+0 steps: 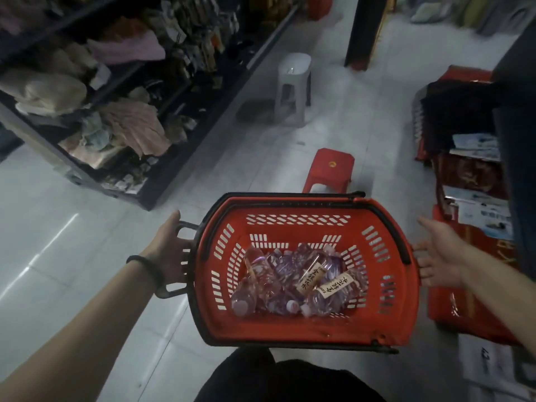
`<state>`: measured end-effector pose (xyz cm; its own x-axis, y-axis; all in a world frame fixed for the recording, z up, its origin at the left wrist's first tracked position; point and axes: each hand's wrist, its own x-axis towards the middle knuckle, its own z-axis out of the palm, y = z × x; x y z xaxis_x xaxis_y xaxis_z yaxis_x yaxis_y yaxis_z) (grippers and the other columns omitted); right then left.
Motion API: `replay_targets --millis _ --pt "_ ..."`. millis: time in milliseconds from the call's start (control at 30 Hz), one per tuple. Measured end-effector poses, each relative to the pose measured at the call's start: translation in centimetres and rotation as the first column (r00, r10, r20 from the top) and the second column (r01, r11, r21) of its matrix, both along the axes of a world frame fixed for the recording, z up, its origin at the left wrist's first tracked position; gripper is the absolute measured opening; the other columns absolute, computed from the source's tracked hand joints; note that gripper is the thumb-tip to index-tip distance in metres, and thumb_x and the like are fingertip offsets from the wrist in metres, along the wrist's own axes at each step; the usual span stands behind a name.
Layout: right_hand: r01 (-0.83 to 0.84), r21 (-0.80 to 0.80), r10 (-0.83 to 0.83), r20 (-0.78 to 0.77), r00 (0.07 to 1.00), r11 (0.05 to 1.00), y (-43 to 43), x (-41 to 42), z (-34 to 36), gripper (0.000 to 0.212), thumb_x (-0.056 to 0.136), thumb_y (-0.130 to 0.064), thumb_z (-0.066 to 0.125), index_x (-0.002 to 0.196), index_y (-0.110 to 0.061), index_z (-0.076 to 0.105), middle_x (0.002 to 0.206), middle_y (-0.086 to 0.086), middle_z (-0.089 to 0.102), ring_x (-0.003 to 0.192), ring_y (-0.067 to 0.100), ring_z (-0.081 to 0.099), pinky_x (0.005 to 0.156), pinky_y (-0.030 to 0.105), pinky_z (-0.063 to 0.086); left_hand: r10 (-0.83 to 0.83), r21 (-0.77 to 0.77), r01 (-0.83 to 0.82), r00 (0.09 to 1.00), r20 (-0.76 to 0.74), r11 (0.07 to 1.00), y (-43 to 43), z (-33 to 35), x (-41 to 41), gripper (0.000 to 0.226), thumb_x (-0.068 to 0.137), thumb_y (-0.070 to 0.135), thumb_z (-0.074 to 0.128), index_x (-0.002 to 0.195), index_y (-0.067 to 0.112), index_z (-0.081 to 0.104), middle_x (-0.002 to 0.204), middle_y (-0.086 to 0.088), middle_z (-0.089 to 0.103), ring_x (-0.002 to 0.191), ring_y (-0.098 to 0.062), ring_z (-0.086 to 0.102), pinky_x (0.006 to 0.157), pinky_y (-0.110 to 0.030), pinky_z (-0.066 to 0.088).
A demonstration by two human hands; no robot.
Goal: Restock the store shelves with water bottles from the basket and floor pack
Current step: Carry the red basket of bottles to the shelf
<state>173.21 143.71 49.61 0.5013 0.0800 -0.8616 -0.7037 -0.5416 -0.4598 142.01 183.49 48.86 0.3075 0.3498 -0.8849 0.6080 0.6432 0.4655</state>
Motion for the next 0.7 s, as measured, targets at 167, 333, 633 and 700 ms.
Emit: replay_targets --millis 167,333,633,700 --pt "0.096 -0.043 -0.097 -0.013 0.995 0.994 5.2 5.4 0.3 0.103 0.082 -0.09 0.047 0.142 -0.006 0.055 0.109 0.03 0.073 0.101 0.042 0.068 0.081 0.047 0.052 -0.135 -0.013 0.136 0.989 0.058 0.991 9.3 0.0 10.8 0.116 0.078 0.099 0.031 0.125 -0.002 0.065 0.115 -0.025 0.075 0.115 -0.044 0.066 0.099 -0.058 0.054" --pt "0.252 -0.024 -0.252 -0.003 0.968 0.967 9.1 11.2 1.5 0.097 0.086 -0.087 0.046 0.134 -0.003 0.056 0.12 0.032 0.067 0.108 0.044 0.064 0.081 0.048 0.049 -0.254 -0.01 0.256 0.965 0.07 0.967 15.9 1.5 23.0 0.117 0.077 0.1 0.03 0.12 -0.003 0.064 0.125 -0.024 0.067 0.118 -0.043 0.061 0.104 -0.058 0.049" --pt "0.405 -0.043 -0.406 -0.027 0.913 0.913 12.5 25.0 -2.3 0.114 0.07 -0.094 0.054 0.143 -0.006 0.055 0.123 0.032 0.069 0.116 0.047 0.065 0.112 0.057 0.044 -0.387 0.005 0.387 0.922 0.011 0.922 21.7 -0.8 45.8 0.119 0.077 0.099 0.033 0.125 -0.007 0.059 0.128 -0.024 0.062 0.117 -0.043 0.058 0.098 -0.056 0.052" --pt "0.457 -0.027 -0.458 -0.043 0.888 0.889 13.0 28.3 -2.9 0.118 0.065 -0.095 0.058 0.144 -0.007 0.054 0.126 0.032 0.068 0.118 0.047 0.065 0.114 0.058 0.043 -0.357 0.005 0.357 0.934 -0.031 0.934 22.5 -1.6 50.5 0.121 0.076 0.099 0.037 0.131 -0.007 0.055 0.13 -0.024 0.061 0.118 -0.044 0.059 0.104 -0.061 0.05"
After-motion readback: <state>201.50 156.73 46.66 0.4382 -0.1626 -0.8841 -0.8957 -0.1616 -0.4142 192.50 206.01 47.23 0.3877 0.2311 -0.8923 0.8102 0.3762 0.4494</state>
